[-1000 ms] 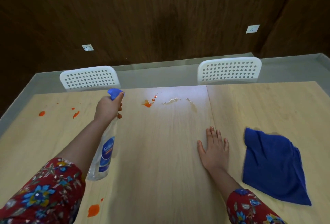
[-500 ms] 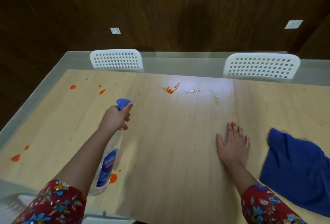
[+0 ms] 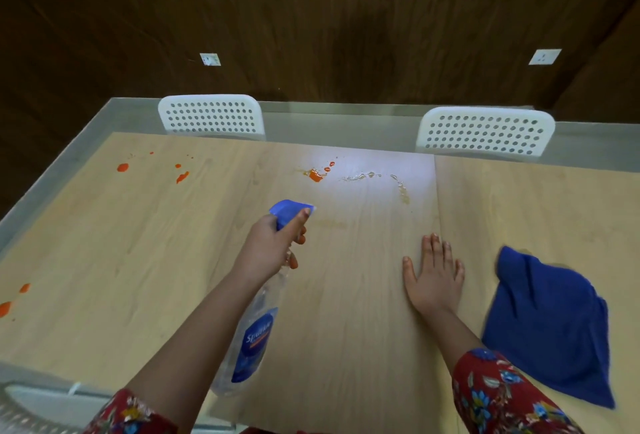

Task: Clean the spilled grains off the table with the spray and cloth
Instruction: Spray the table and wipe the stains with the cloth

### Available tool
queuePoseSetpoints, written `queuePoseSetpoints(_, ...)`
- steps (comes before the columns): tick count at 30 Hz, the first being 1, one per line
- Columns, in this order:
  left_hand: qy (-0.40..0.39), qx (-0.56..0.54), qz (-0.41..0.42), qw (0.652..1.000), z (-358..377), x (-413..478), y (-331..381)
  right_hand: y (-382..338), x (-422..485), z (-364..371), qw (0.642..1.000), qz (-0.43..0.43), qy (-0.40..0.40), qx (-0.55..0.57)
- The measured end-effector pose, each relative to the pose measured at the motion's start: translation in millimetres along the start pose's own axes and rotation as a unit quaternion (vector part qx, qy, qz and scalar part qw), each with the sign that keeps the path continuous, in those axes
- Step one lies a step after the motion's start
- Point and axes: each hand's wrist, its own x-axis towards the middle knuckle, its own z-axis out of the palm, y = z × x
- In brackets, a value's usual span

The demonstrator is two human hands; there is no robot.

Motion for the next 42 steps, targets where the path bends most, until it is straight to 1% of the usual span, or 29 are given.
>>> queuePoseSetpoints(2,-0.012,0.007,0.004,1.000,6,-5,-3,0,1,-1,1.000,0.003,-0.009,-0.002)
queuePoseSetpoints(3,-0.029,0.012,0.001,0.999,9,-7,-5,1,2,-2,1.000,0.003,-0.015,0.000)
queuePoseSetpoints(8,-0.161,0.033,-0.005,0.986,18,-28,-15,4,6,-9,0.998,0.002,-0.064,0.016)
queuePoseSetpoints(11,-0.173,0.024,0.006,0.985,16,-41,-23,4,7,-14,0.995,-0.002,-0.091,0.033)
queuePoseSetpoints(14,-0.188,0.039,-0.012,0.981,13,-52,-37,5,6,-16,0.994,-0.011,-0.108,0.025)
queuePoseSetpoints(18,-0.166,0.059,-0.052,0.983,5,-65,-56,5,8,-18,0.992,-0.022,-0.126,0.021)
queuePoseSetpoints(20,-0.144,0.049,-0.050,0.987,0,-68,-60,7,10,-20,0.990,-0.020,-0.139,0.032)
queuePoseSetpoints(22,-0.108,0.027,-0.031,0.993,-9,-67,-62,6,8,-23,0.987,-0.012,-0.150,0.057)
queuePoseSetpoints(25,-0.040,-0.001,-0.027,0.999,-34,-60,-64,-6,-14,-24,0.983,0.025,-0.134,0.124)
queuePoseSetpoints(27,0.000,0.020,-0.039,0.999,-55,-53,-69,-18,-36,-20,0.980,0.030,-0.117,0.157)
queuePoseSetpoints(30,0.041,0.065,-0.059,0.995,-81,-46,-79,-28,-66,-13,0.981,0.019,-0.107,0.163)
queuePoseSetpoints(32,0.044,0.089,-0.062,0.993,-97,-44,-86,-32,-83,-8,0.982,0.017,-0.099,0.159)
queuePoseSetpoints(36,0.017,0.152,-0.082,0.985,-118,-53,-103,-35,-109,-1,0.981,0.025,-0.074,0.175)
queuePoseSetpoints(40,-0.050,0.189,-0.125,0.973,-128,-64,-122,-35,-127,3,0.976,0.033,-0.020,0.213)
queuePoseSetpoints(42,-0.083,0.216,-0.133,0.964,-132,-66,-133,-38,-135,6,0.975,0.038,-0.007,0.219)
